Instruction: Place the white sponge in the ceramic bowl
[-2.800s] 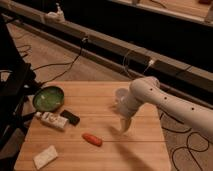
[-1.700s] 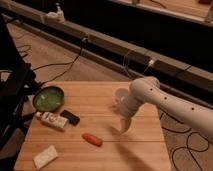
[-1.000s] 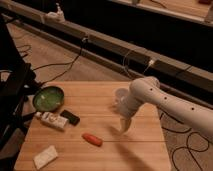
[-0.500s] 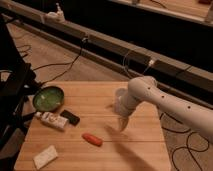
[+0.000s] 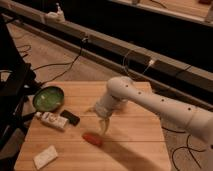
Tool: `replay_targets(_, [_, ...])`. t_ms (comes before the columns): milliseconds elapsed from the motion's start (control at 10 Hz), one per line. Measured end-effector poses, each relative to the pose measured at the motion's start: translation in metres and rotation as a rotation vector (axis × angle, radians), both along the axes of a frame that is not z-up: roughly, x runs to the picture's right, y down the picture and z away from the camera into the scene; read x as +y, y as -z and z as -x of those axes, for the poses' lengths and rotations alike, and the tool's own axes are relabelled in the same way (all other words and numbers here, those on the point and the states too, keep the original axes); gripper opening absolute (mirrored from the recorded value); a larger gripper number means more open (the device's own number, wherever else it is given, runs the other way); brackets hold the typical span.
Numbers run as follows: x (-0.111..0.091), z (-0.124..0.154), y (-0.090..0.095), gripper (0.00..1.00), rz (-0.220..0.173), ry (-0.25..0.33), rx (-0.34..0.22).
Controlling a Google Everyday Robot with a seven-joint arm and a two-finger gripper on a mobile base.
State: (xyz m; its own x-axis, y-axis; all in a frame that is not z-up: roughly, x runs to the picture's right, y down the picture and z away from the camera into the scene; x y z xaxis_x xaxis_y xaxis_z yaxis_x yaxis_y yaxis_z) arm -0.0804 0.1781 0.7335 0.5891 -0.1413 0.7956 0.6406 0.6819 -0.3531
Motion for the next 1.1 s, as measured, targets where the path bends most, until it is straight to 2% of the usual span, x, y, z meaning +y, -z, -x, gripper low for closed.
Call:
replay_targets(200, [0.013,0.055,-0.007,0.8,-0.063,0.092,-0.056])
replay_targets(300, [0.026,0.084,-0.006,0.8,-0.094,0.129,-0.082])
replay_targets(400, [0.033,0.098,-0.005,0.8,-0.108,0.145,-0.095])
replay_targets(1000, [0.036,0.102,-0.004,0.8,-0.105,0.142,-0.103])
replay_targets(1100, [0.047,0.109,-0.006,0.8,-0.085,0.154,-0.123])
